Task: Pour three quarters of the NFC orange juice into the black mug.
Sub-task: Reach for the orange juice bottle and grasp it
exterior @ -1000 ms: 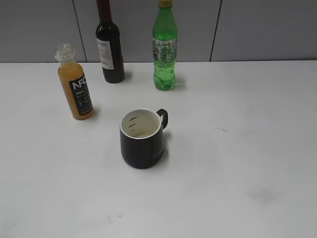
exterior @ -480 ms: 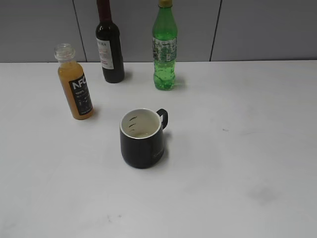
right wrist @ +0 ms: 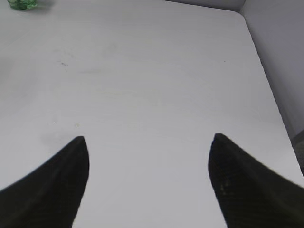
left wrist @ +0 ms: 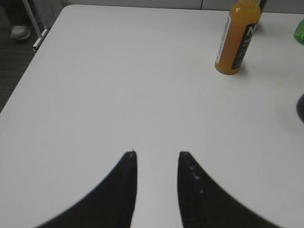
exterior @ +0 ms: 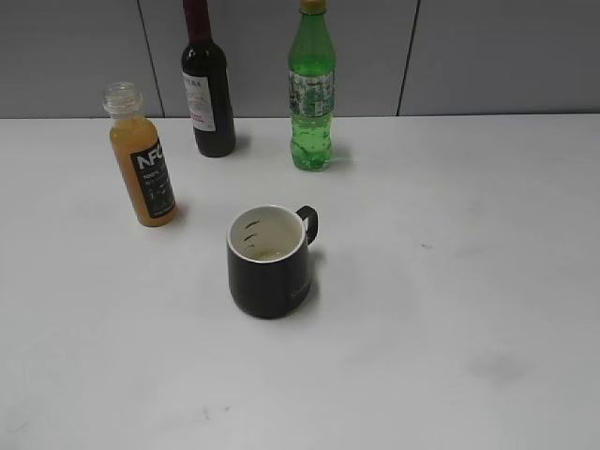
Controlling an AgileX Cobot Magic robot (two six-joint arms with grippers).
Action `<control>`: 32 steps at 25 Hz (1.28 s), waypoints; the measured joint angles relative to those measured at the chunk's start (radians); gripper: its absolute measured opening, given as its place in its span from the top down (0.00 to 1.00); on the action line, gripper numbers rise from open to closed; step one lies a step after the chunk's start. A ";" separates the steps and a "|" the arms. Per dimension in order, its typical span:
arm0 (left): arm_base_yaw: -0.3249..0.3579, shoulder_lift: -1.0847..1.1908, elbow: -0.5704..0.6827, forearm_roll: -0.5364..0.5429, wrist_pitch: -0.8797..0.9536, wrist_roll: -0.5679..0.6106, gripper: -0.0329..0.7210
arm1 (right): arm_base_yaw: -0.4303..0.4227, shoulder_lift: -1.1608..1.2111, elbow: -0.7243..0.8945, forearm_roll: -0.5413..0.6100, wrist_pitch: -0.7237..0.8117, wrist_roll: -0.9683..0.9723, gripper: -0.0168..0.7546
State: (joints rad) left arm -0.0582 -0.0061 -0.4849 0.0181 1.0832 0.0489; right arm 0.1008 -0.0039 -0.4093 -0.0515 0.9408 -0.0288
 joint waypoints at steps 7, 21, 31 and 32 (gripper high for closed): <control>0.000 0.000 0.000 0.000 0.000 0.000 0.64 | 0.000 0.000 0.000 0.000 0.000 0.000 0.21; 0.000 0.000 0.000 0.000 0.000 0.000 0.25 | -0.001 0.000 0.000 0.000 0.000 0.000 0.21; 0.000 0.000 0.000 0.000 0.000 -0.001 0.10 | -0.001 0.000 0.000 0.000 0.000 0.000 0.21; 0.000 0.000 0.000 0.000 -0.003 -0.001 0.10 | -0.001 0.000 0.000 0.000 0.000 0.000 0.21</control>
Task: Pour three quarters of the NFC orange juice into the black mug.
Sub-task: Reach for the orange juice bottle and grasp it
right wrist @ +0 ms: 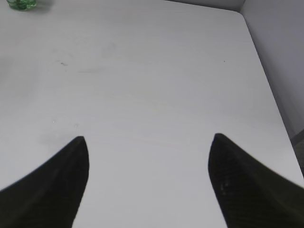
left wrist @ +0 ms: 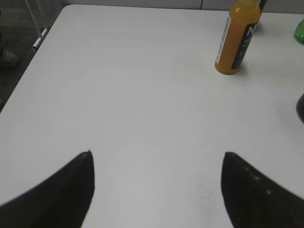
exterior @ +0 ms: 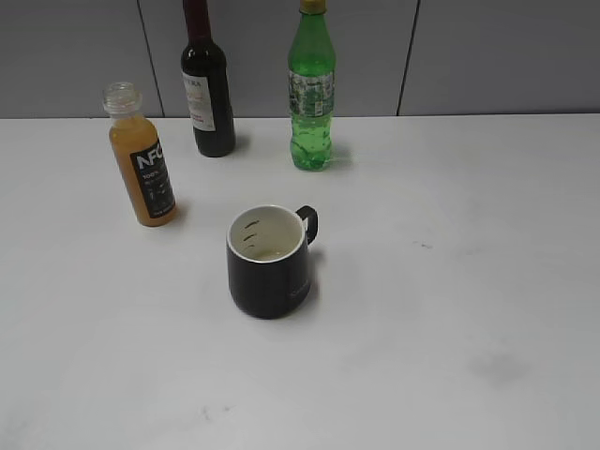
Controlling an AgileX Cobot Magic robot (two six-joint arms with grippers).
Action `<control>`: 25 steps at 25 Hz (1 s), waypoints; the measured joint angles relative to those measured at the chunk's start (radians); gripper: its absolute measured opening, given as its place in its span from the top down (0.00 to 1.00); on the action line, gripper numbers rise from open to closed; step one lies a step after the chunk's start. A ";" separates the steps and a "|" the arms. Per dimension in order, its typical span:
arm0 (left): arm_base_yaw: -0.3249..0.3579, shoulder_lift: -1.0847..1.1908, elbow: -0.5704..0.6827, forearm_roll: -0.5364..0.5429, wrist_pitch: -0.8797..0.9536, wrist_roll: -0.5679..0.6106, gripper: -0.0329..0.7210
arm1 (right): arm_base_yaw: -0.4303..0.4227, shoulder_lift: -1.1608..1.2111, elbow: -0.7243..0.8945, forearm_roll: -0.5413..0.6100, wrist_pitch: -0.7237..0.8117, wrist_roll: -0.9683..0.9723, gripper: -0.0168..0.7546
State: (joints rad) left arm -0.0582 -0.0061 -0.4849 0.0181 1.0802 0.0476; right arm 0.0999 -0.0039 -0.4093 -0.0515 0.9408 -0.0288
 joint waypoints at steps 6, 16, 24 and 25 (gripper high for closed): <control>0.000 0.008 -0.014 -0.001 -0.192 -0.001 0.10 | 0.000 0.000 0.000 0.000 0.000 0.000 0.21; 0.000 0.362 0.094 -0.001 -0.888 -0.001 0.10 | 0.000 0.000 0.000 0.000 0.000 0.000 0.21; 0.000 0.766 0.255 -0.001 -1.418 -0.001 0.10 | 0.000 0.000 0.000 0.000 0.000 0.000 0.21; -0.001 0.822 0.261 0.000 -1.472 -0.001 0.10 | 0.000 0.000 0.000 0.000 0.000 0.000 0.21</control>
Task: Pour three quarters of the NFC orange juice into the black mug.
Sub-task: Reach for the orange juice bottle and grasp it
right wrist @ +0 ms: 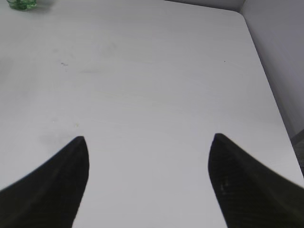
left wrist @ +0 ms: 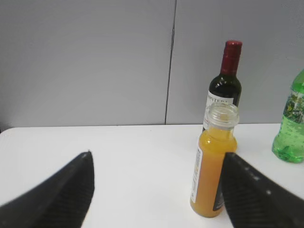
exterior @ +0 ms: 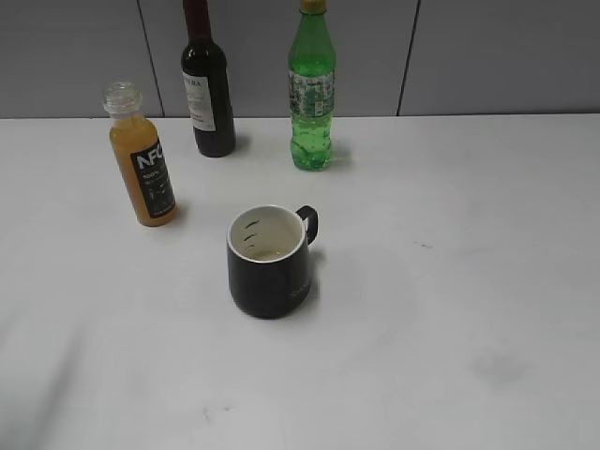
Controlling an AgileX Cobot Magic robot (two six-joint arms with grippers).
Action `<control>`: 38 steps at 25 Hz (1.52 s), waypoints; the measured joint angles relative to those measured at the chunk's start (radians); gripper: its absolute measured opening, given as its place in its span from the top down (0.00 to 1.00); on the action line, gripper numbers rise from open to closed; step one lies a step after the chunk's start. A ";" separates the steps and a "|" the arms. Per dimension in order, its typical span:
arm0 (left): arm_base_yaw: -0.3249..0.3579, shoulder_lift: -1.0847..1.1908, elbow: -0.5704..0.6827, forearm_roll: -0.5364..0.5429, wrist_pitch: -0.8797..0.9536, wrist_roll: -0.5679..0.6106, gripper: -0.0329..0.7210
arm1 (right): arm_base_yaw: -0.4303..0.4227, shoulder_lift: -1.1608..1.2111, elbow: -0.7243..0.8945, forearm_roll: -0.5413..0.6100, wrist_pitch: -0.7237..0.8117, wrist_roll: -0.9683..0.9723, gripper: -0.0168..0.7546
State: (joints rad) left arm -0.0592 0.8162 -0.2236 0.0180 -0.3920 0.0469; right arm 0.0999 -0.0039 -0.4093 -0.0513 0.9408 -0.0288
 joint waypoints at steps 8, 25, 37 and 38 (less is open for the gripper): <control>-0.043 0.410 0.005 0.030 -0.442 -0.002 0.12 | 0.000 0.000 0.000 0.000 0.000 0.000 0.21; -0.044 0.916 0.007 0.142 -0.811 -0.002 0.14 | 0.000 0.000 0.000 0.000 0.000 0.000 0.21; -0.044 1.001 -0.120 0.189 -0.816 0.000 0.11 | 0.000 0.000 0.000 0.000 0.000 0.000 0.21; -0.044 1.022 -0.142 0.189 -0.816 0.000 0.09 | 0.000 0.000 0.000 0.000 0.000 0.000 0.21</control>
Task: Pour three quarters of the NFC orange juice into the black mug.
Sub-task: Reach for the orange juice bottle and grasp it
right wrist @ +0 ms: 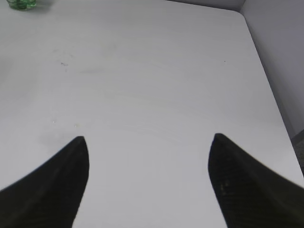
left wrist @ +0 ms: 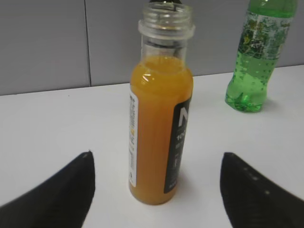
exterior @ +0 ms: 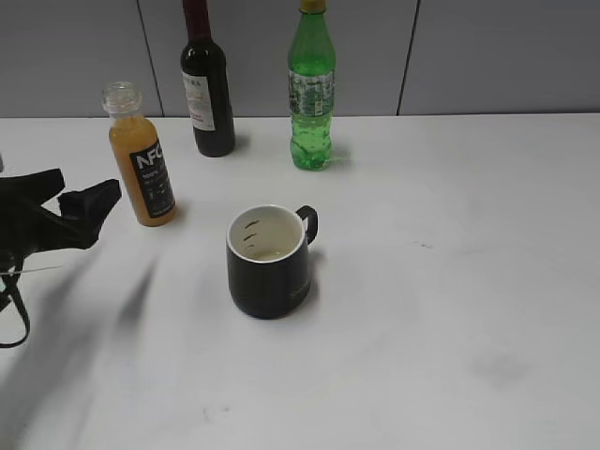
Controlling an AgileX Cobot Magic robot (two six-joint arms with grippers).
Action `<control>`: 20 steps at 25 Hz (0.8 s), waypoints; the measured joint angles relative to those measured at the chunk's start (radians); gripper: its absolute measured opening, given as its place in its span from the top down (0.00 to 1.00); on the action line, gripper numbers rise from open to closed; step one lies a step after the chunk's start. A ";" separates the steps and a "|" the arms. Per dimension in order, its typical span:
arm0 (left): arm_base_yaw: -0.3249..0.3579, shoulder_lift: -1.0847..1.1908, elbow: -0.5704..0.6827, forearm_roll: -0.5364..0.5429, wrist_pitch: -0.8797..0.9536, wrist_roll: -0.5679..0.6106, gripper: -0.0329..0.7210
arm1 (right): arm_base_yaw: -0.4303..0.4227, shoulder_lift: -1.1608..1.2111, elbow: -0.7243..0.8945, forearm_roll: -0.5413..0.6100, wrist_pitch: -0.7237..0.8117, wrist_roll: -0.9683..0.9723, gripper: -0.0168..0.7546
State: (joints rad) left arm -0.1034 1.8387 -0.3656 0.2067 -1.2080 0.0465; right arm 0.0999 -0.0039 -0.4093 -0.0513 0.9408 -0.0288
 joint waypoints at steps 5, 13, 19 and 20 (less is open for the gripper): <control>0.000 0.104 -0.110 0.037 0.000 0.001 0.07 | 0.000 0.000 0.000 0.000 0.000 0.000 0.21; 0.000 0.227 -0.285 0.105 0.027 0.001 0.07 | 0.000 0.000 0.000 0.000 0.000 0.000 0.21; 0.000 0.318 -0.412 0.144 0.072 0.001 0.07 | 0.000 0.000 0.000 0.000 0.000 0.000 0.21; 0.000 0.331 -0.430 0.144 0.083 0.001 0.07 | 0.000 0.000 0.000 0.000 0.000 0.000 0.21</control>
State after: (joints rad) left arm -0.1034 2.1692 -0.7954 0.3509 -1.1251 0.0472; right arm 0.0999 -0.0039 -0.4093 -0.0513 0.9408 -0.0288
